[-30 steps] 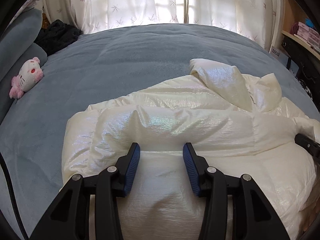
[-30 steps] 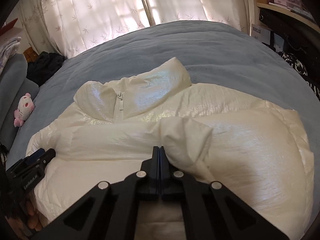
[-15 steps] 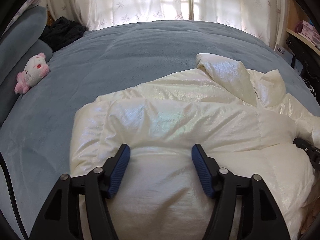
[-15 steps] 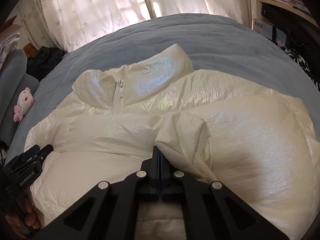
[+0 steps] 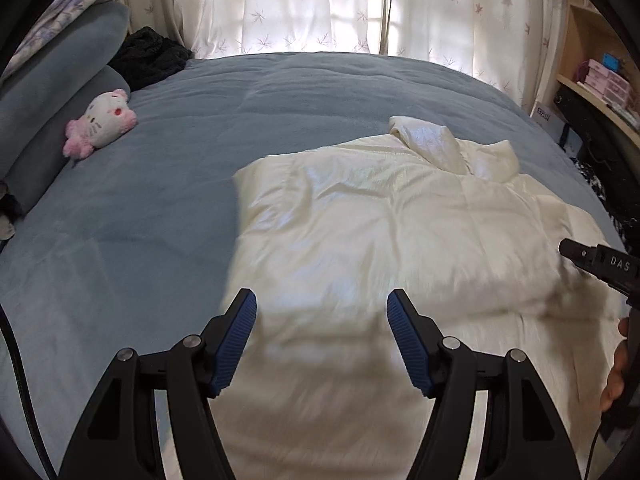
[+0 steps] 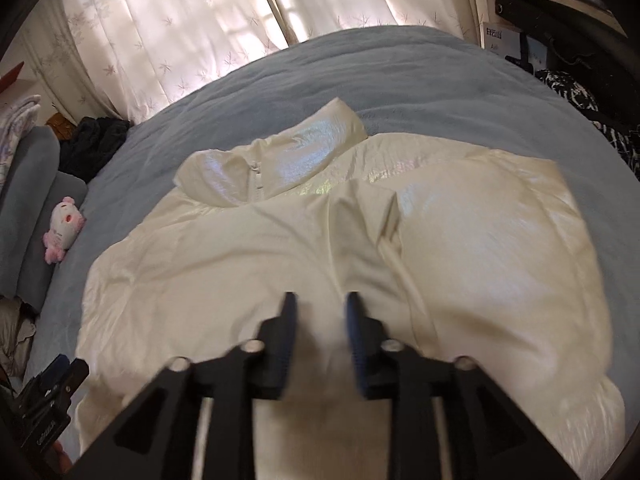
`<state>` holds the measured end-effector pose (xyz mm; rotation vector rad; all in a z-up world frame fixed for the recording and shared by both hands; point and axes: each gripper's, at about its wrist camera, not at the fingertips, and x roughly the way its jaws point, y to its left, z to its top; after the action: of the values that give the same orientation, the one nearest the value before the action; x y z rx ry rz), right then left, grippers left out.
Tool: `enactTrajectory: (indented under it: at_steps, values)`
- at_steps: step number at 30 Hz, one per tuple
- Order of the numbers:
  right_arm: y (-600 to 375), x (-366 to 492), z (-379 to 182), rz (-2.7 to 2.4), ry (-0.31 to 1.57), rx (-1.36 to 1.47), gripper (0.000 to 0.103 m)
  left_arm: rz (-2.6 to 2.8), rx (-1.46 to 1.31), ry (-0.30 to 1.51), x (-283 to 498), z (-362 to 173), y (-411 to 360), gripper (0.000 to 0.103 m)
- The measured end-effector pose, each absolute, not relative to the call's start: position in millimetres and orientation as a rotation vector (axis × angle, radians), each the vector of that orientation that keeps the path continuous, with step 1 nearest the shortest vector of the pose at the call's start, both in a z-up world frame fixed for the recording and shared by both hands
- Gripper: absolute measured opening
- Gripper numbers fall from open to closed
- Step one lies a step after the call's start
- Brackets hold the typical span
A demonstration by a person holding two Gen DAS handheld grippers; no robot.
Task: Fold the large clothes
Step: 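Smooth the folded jacket with both tools and withdraw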
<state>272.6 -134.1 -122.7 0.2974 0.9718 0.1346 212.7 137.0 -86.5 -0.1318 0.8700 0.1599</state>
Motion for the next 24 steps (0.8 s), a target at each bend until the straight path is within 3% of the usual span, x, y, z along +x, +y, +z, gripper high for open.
enactTrajectory:
  at_steps: [2, 18, 24]
  values:
    - [-138.1, 252.3, -111.1, 0.152, 0.963, 0.317, 0.04, 0.169, -0.136, 0.865, 189.0, -75.8, 146.9, 0.067]
    - [-163.1, 103.4, -39.0, 0.269, 0.885, 0.278, 0.044, 0.285, -0.223, 0.889, 57.5, -36.1, 205.3, 0.07]
    - [-187.4, 68.8, -45.9, 0.255, 0.91, 0.274, 0.055, 0.244, -0.251, 0.932, 25.4, -49.9, 208.2, 0.077]
